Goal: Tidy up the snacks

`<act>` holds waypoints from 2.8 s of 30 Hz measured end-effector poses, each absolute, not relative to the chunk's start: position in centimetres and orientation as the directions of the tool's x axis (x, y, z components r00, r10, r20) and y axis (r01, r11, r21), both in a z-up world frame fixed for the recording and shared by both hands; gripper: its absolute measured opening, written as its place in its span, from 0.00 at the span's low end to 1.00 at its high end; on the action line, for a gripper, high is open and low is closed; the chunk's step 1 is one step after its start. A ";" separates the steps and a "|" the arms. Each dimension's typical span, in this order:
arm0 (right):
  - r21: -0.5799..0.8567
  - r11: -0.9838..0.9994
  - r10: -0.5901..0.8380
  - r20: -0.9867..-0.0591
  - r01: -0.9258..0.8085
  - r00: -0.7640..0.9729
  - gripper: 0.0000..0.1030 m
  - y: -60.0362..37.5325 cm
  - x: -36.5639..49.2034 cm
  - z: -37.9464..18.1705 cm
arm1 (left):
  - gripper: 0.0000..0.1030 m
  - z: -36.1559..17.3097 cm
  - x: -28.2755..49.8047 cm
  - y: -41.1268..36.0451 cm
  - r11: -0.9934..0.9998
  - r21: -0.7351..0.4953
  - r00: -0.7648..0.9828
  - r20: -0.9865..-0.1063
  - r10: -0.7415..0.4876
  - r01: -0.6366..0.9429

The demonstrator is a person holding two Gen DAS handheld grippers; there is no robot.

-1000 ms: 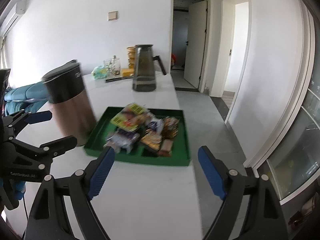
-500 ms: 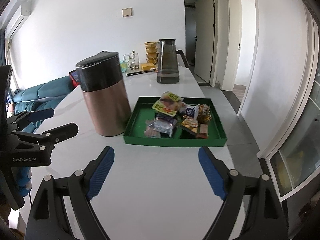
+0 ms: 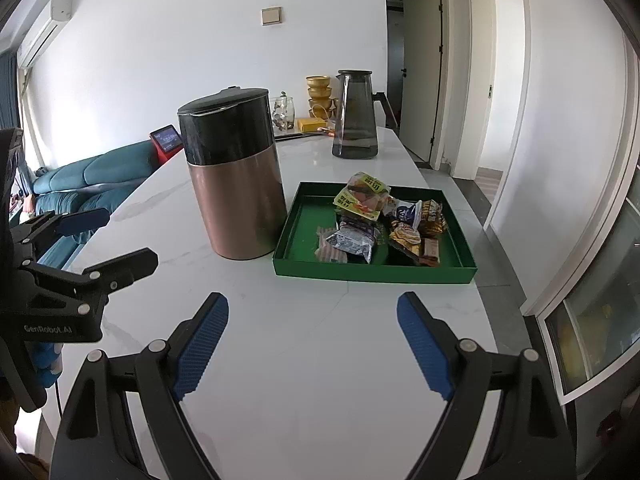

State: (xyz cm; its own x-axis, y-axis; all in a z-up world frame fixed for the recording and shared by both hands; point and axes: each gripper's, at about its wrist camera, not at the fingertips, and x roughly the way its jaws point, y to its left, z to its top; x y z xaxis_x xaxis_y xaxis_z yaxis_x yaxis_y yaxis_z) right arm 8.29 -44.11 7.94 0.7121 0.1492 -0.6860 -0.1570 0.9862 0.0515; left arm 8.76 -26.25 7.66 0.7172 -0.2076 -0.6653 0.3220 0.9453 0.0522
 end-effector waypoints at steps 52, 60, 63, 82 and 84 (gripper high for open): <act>0.050 0.995 0.097 -0.737 -0.088 0.669 1.00 -47.8 10.4 4.5 | 0.96 3.7 10.7 -25.3 0.942 0.089 0.650 -0.745 -0.153 0.323; 0.035 0.998 0.065 -0.755 -0.059 0.653 1.00 -49.5 9.9 3.8 | 0.96 2.5 10.9 -24.1 0.947 0.093 0.636 -0.760 -0.132 0.308; 0.031 0.999 0.052 -0.761 -0.043 0.647 1.00 -50.2 9.5 3.6 | 0.96 2.1 10.9 -23.6 0.948 0.096 0.632 -0.765 -0.126 0.304; 0.026 1.000 0.028 -0.778 -0.012 0.628 1.00 -51.1 8.2 2.8 | 0.96 1.7 10.5 -23.8 0.943 0.098 0.623 -0.771 -0.130 0.318; 0.028 1.000 0.029 -0.778 -0.012 0.627 1.00 -51.1 8.1 2.7 | 0.96 1.6 10.5 -23.9 0.943 0.101 0.624 -0.771 -0.128 0.317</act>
State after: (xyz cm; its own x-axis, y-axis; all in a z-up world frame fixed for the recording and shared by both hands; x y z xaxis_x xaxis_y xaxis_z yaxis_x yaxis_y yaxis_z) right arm 8.11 -51.07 2.73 0.6275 0.0294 -0.7781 -0.0124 0.9995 0.0277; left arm 10.46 -23.87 1.63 0.6240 -0.1276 -0.7709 0.3173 0.9429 0.1008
